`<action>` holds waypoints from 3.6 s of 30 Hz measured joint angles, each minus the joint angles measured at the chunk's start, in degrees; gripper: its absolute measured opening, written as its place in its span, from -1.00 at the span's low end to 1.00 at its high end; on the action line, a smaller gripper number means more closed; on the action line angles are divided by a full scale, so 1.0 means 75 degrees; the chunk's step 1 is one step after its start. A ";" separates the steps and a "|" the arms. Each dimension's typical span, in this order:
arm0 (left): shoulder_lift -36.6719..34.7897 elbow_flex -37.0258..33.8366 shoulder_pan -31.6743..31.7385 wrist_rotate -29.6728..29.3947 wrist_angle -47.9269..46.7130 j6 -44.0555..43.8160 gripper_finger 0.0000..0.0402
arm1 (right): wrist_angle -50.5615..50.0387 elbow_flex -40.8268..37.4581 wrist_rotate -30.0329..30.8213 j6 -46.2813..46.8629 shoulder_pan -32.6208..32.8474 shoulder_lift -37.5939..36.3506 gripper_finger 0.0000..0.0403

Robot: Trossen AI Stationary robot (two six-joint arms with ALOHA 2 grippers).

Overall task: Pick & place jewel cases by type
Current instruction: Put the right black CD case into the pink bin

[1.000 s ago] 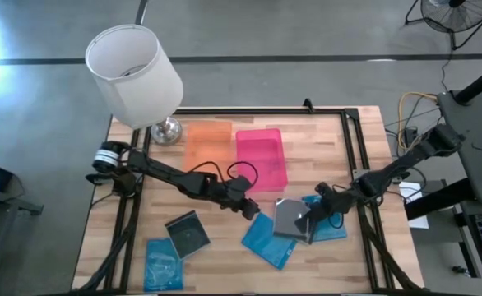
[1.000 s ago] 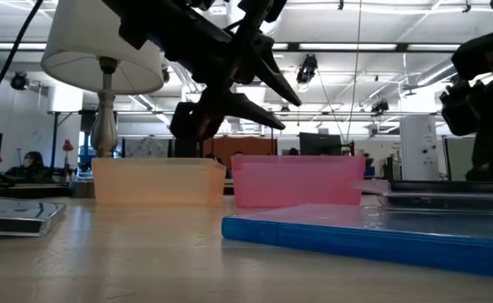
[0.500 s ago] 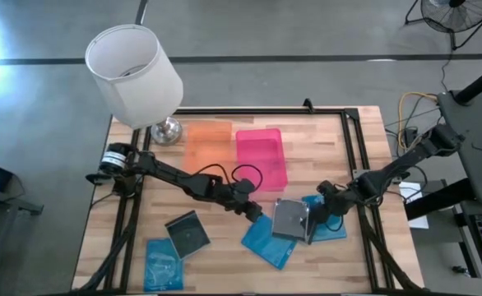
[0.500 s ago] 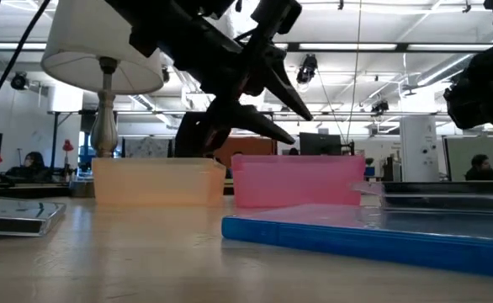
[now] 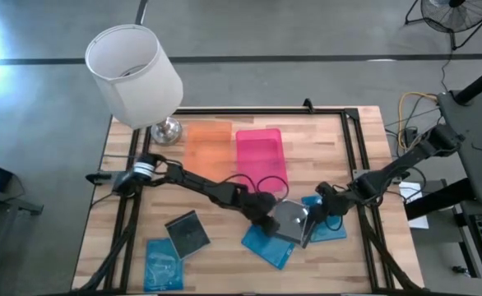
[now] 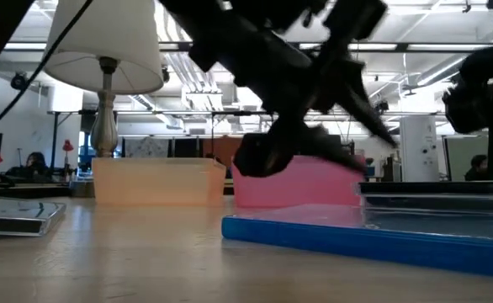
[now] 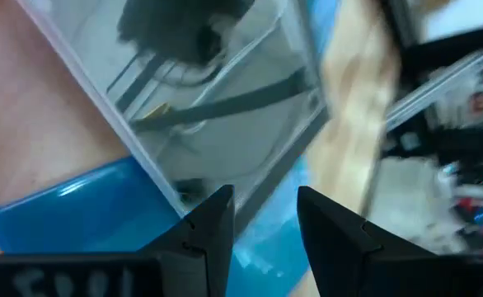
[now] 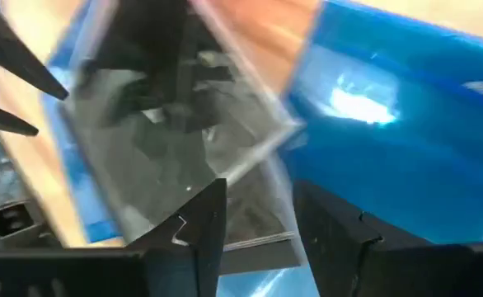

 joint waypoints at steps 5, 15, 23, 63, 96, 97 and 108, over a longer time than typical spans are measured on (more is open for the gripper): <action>0.0515 0.0800 -0.0099 0.0234 -0.0875 0.0503 -0.42 | 0.0932 -0.0559 0.0185 0.0216 -0.0037 0.0116 -0.23; 0.0592 0.0850 -0.0087 0.0182 -0.0890 0.0528 -0.42 | 0.1660 -0.0619 0.0501 -0.0781 -0.0206 0.0029 -0.13; 0.0592 0.0849 -0.0068 -0.0094 -0.0875 0.0531 -0.42 | 0.1008 -0.0019 -0.0720 -0.1975 -0.0233 0.0026 -0.16; -0.4366 -0.2000 -0.0993 -0.4833 -0.3186 -0.1262 -0.42 | -0.0708 0.2561 0.2242 -0.2675 -0.2654 -0.0520 -0.88; -0.8274 -0.6783 -0.1045 -0.4420 0.0538 -0.1718 -0.42 | -0.5341 0.6414 -0.0745 -0.5575 -0.4110 0.2920 0.42; -0.8153 -0.6829 -0.0990 -0.4189 0.1002 -0.1606 -0.42 | -0.5620 0.6424 -0.0973 -0.5553 -0.3911 0.2805 0.42; -0.5317 -0.6256 -0.0342 -0.2116 0.3123 -0.1567 -0.42 | -0.2448 0.3340 -0.2814 -0.2418 -0.1842 0.1662 0.27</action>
